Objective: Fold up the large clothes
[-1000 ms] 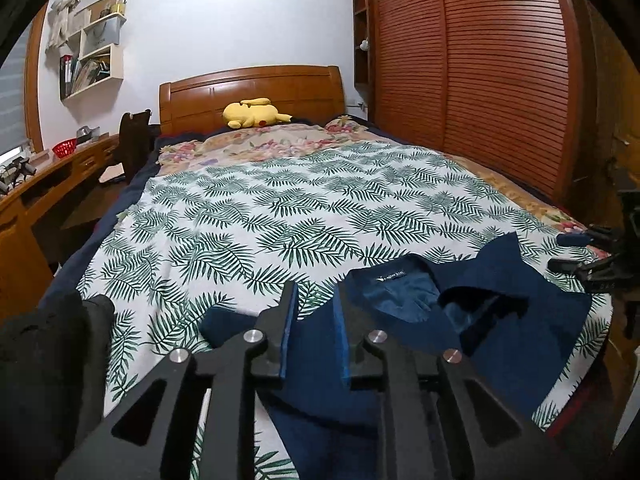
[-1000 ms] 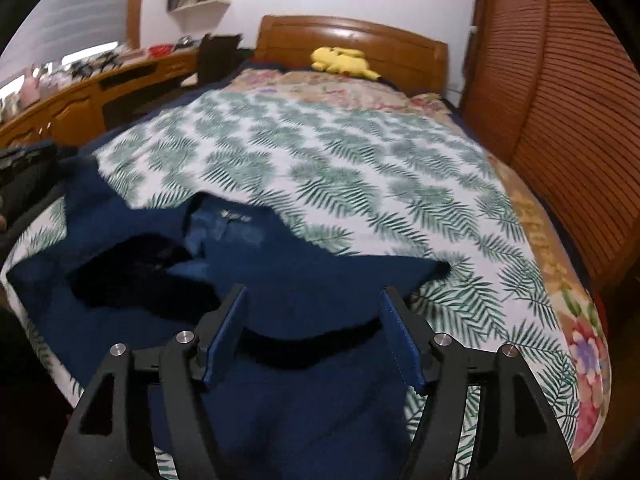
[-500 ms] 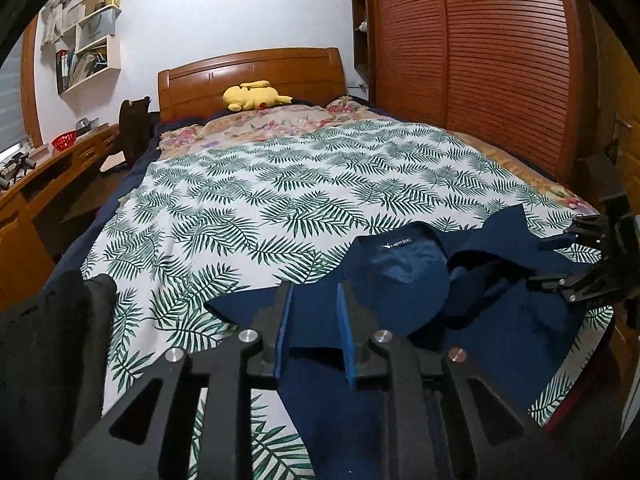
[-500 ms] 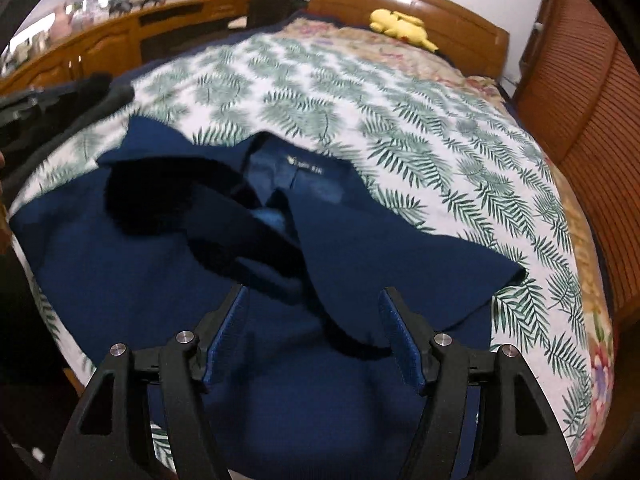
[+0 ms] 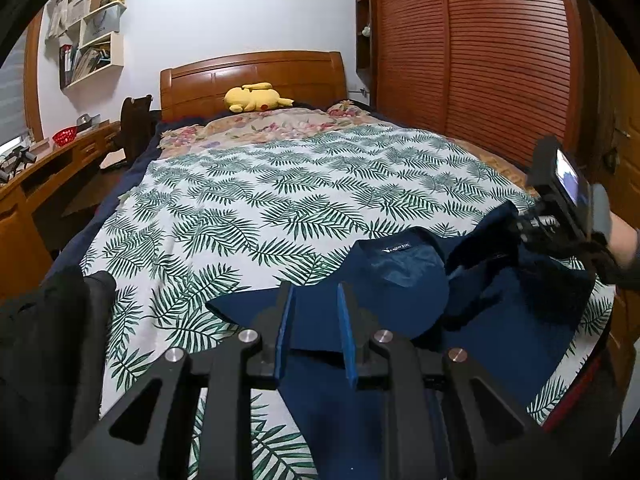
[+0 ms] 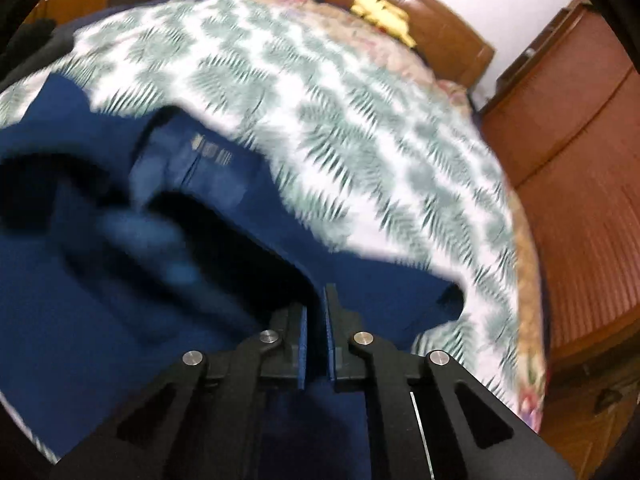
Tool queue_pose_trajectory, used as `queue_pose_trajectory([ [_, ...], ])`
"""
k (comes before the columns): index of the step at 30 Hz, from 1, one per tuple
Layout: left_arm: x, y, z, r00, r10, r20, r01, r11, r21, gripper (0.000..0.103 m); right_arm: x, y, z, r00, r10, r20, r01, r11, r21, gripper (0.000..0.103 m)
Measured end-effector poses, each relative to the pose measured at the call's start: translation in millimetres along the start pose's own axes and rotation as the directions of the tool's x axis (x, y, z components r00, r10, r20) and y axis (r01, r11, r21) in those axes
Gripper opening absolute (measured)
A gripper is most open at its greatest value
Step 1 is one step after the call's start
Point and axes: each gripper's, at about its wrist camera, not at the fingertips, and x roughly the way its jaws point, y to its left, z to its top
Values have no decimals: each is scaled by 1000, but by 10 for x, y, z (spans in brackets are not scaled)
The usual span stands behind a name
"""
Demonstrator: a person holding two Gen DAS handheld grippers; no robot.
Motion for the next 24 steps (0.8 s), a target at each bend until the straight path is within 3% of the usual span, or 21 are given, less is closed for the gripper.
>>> queue_pose_trajectory([
  [3, -31, 33, -6, 1000, 2, 8, -2, 1000, -9, 19, 24, -50, 318, 997, -50, 59, 51, 999, -5, 4],
  [9, -47, 106, -25, 1000, 5, 10, -5, 1000, -23, 19, 68, -4, 790, 990, -59, 129, 58, 998, 15, 7],
  [10, -54, 115, -29, 1000, 4, 10, -4, 1000, -25, 19, 81, 14, 842, 990, -58, 129, 56, 998, 21, 11],
  [12, -78, 136, -32, 1000, 4, 14, -4, 1000, -29, 19, 67, 36, 904, 989, -53, 141, 47, 998, 48, 39],
  [14, -102, 147, -29, 1000, 4, 19, -3, 999, -34, 19, -11, 40, 933, 984, -25, 174, 14, 998, 65, 57],
  [17, -118, 181, -29, 1000, 6, 25, -5, 999, -41, 20, -161, 52, 950, 977, -8, 214, -11, 996, 86, 59],
  [19, -135, 198, -34, 1000, 7, 27, -5, 999, -47, 20, -250, 81, 940, 974, 57, 217, -79, 992, 94, 59],
  [24, -168, 241, -44, 999, 11, 30, -9, 998, -56, 20, -419, 344, 805, 964, 145, 224, -159, 986, 44, 60],
])
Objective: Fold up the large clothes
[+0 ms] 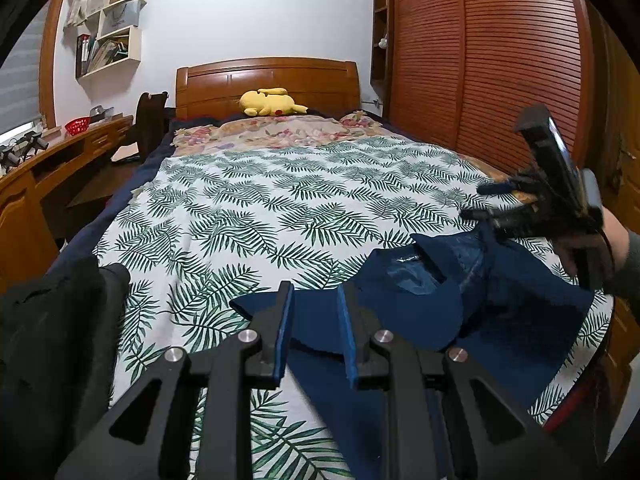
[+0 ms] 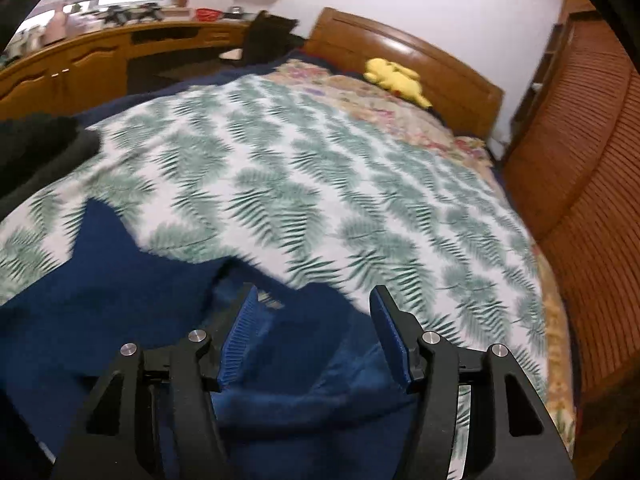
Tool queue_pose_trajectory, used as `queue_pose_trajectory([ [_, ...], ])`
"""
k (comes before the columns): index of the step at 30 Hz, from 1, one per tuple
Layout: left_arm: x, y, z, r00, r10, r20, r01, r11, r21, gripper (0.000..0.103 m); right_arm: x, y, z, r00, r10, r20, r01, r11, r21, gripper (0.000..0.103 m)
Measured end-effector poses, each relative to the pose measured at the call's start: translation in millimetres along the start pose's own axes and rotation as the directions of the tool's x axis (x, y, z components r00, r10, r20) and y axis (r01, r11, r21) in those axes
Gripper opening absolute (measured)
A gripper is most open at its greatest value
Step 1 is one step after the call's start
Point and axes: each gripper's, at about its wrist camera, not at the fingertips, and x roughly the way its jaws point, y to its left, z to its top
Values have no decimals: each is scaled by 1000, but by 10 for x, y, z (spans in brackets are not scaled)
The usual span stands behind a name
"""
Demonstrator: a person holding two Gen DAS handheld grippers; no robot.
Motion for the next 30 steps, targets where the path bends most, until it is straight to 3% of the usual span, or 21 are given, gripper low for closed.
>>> queue_pose_trajectory([
  [7, -37, 113, -30, 1000, 17, -1, -17, 1000, -18, 20, -150, 632, -208, 986, 166, -11, -166, 983, -77, 69],
  [14, -62, 248, -52, 1000, 30, -3, -30, 999, -40, 20, -205, 1216, -287, 956, 292, -29, -293, 942, -162, 74],
  [20, -72, 284, -73, 1000, 31, -3, -31, 999, -44, 20, -93, 1530, -346, 944, 316, -95, -330, 917, -225, 75],
  [25, -60, 273, -87, 1000, 27, -10, -27, 999, -39, 20, 95, 1638, -405, 968, 214, -129, -246, 912, -329, 75],
  [26, -52, 273, -94, 1000, 24, -13, -24, 999, -39, 20, 132, 1610, -382, 970, 207, -126, -238, 913, -333, 64],
  [27, -42, 269, -101, 1000, 20, -17, -21, 999, -39, 20, 176, 1566, -351, 970, 209, -126, -240, 911, -335, 39],
  [29, -37, 263, -110, 1000, 14, -21, -15, 999, -39, 20, 323, 1436, -242, 973, 191, -131, -225, 913, -340, 2],
  [30, -42, 259, -117, 1000, 10, -22, -11, 999, -39, 20, 388, 1365, -187, 976, 176, -125, -209, 918, -337, 2],
])
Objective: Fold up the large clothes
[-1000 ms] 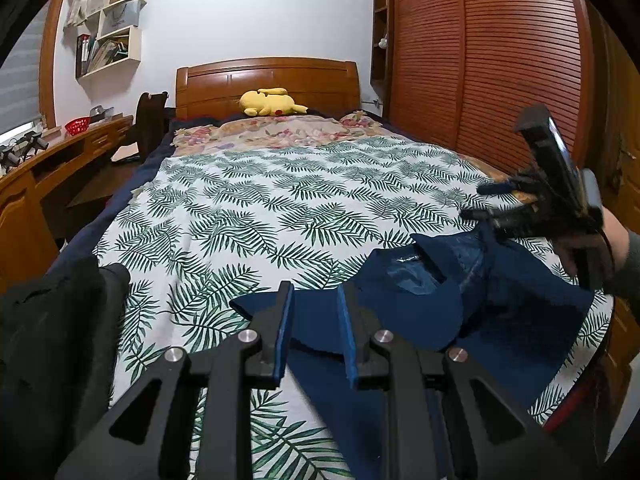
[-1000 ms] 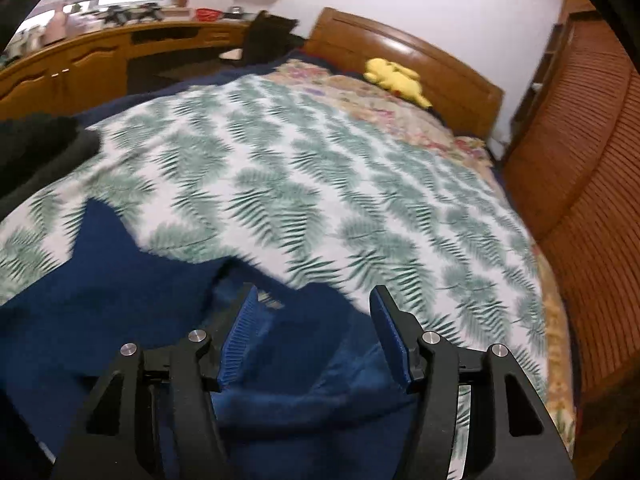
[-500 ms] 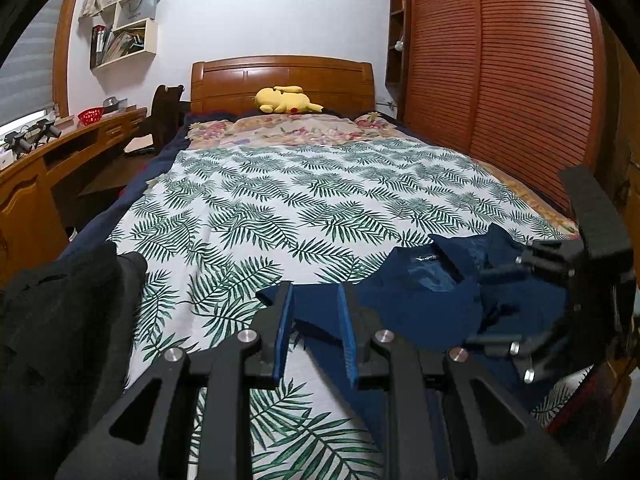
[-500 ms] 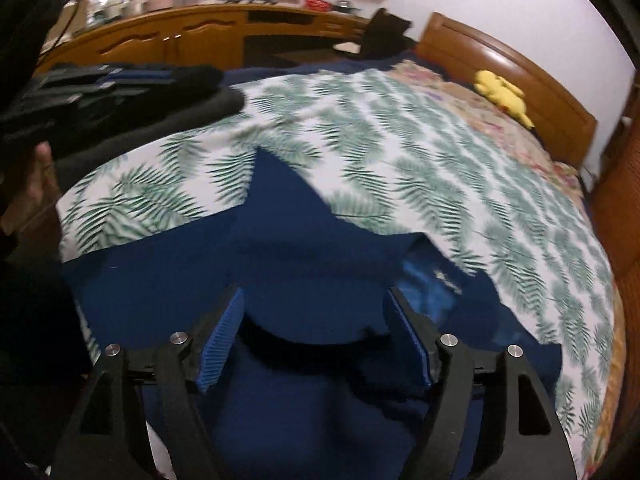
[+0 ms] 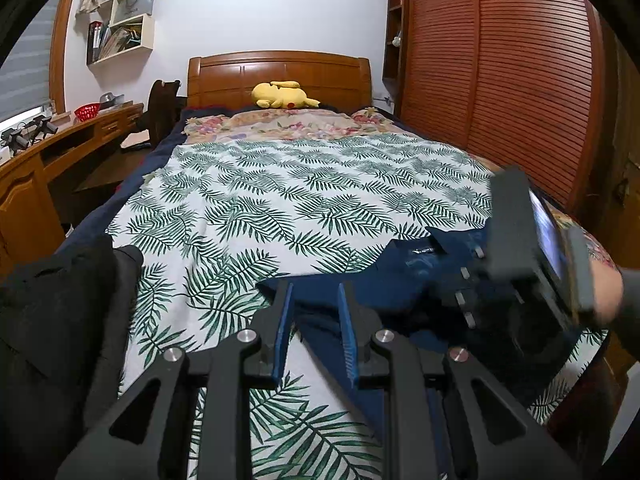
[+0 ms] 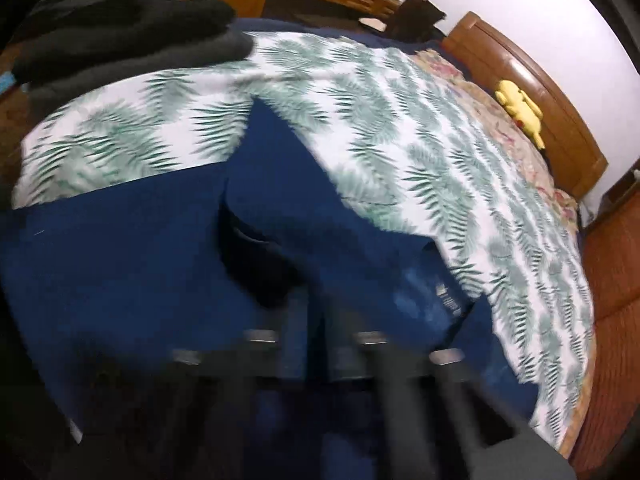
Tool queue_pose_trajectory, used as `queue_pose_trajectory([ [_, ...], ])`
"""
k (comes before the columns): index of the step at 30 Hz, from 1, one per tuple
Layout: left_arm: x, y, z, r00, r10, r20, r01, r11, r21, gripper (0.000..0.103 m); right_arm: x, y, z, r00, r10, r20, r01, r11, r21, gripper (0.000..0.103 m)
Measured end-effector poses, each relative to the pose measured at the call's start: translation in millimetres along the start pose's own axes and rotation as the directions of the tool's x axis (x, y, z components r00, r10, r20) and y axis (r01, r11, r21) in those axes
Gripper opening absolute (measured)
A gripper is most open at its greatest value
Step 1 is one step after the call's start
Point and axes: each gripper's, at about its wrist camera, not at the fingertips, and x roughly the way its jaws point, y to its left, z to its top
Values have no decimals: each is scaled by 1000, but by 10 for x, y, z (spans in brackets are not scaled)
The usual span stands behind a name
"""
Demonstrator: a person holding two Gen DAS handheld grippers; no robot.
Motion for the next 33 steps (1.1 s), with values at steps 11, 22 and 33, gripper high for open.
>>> queue_pose_trajectory([
  [11, 4, -81, -44, 999, -35, 6, 35, 999, -11, 21, 484, -1180, 378, 991, -131, 29, 126, 983, 134, 2],
  [22, 147, -209, -37, 999, -46, -21, 47, 999, 26, 21, 346, -1377, 190, 991, -94, 96, 63, 958, 280, 70],
  [33, 267, -265, -61, 998, -42, -53, 44, 998, 35, 21, 71, -607, -224, 968, 234, 94, -248, 948, 198, 70],
])
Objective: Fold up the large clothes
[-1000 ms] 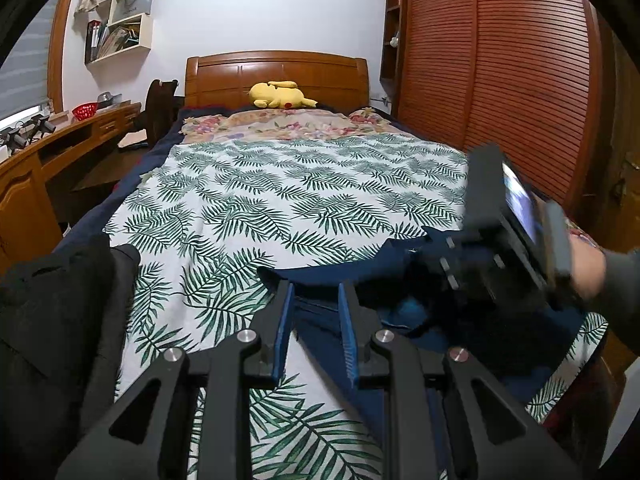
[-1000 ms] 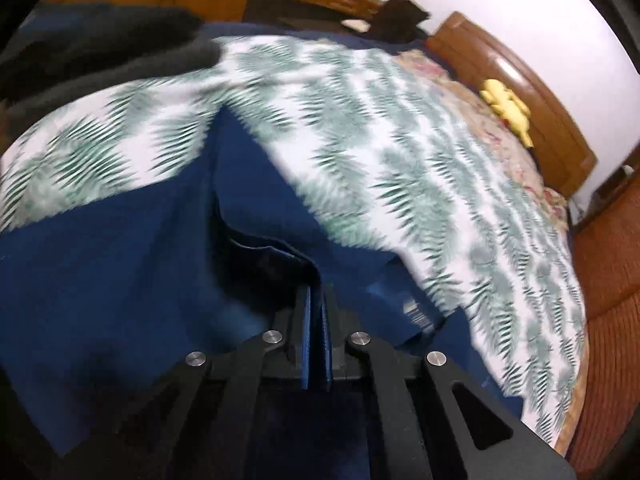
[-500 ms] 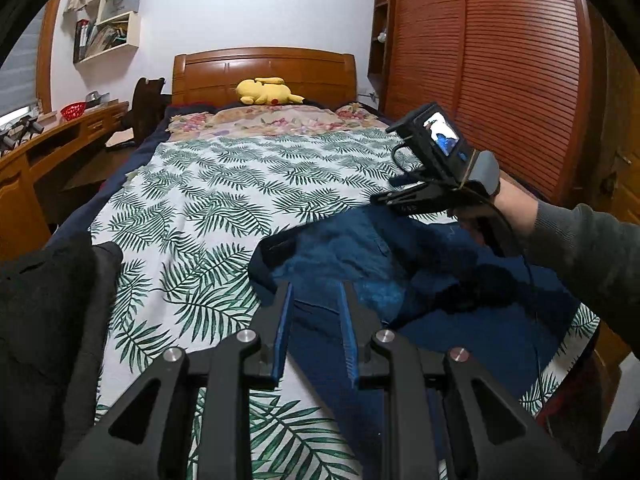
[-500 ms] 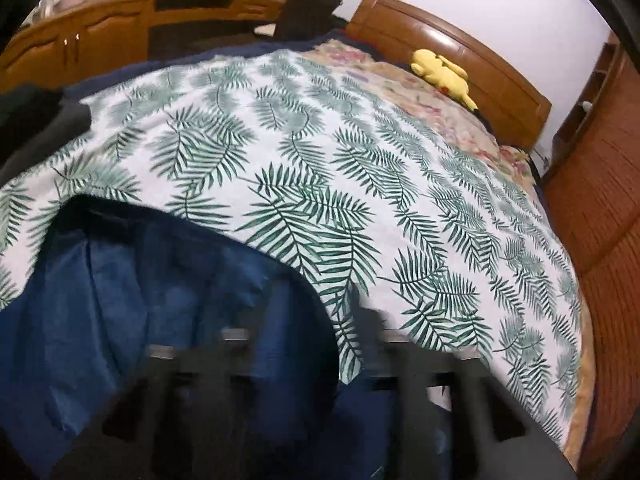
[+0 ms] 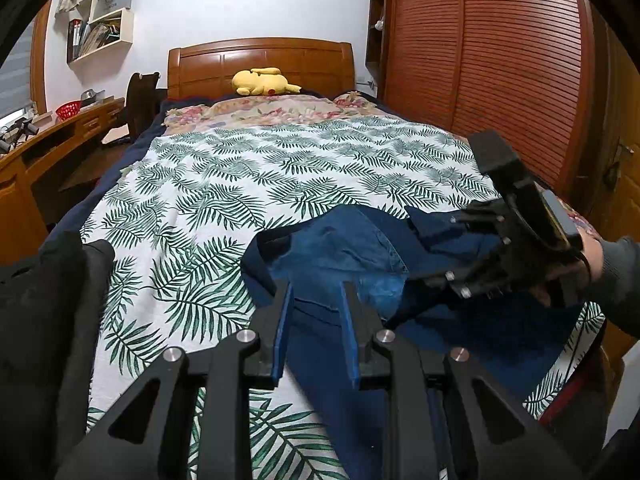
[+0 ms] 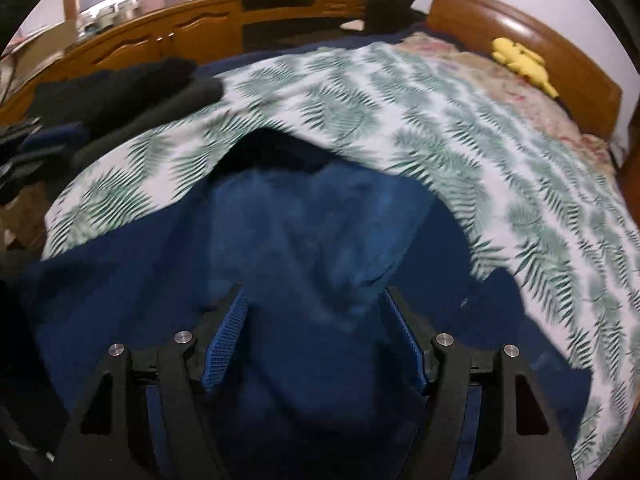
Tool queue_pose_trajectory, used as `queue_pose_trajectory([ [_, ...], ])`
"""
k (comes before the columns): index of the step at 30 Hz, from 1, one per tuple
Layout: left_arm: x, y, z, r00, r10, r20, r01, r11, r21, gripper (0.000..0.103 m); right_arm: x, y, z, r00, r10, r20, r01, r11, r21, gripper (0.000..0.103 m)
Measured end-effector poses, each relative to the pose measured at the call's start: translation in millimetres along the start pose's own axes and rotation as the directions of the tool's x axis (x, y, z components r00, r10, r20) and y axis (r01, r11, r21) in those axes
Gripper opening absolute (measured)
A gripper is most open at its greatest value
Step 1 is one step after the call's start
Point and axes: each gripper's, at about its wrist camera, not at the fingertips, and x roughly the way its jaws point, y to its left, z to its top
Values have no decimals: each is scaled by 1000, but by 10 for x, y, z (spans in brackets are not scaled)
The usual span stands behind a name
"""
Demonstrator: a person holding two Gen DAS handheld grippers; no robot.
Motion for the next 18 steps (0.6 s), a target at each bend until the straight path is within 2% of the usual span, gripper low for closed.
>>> queue_pose_trajectory([
  [5, 25, -40, -19, 1000, -5, -10, 5, 1000, 8, 21, -42, 53, -157, 999, 25, -27, -25, 1000, 12, 70],
  [11, 30, -64, -20, 1000, -8, -15, 8, 1000, 14, 21, 23, -75, -248, 997, -23, -67, 25, 999, 25, 68],
  [13, 29, -69, -22, 1000, -7, -15, 7, 1000, 17, 21, 56, -117, -264, 997, -5, -71, 7, 1000, 26, 34],
  [14, 33, -69, -18, 1000, -7, -15, 7, 1000, 16, 21, 71, -126, -262, 997, 0, -74, 1, 1000, 16, 7],
  [18, 27, -67, -21, 1000, -6, -13, 6, 1000, 15, 21, 70, -204, -161, 998, -64, -28, 63, 998, -28, 3],
])
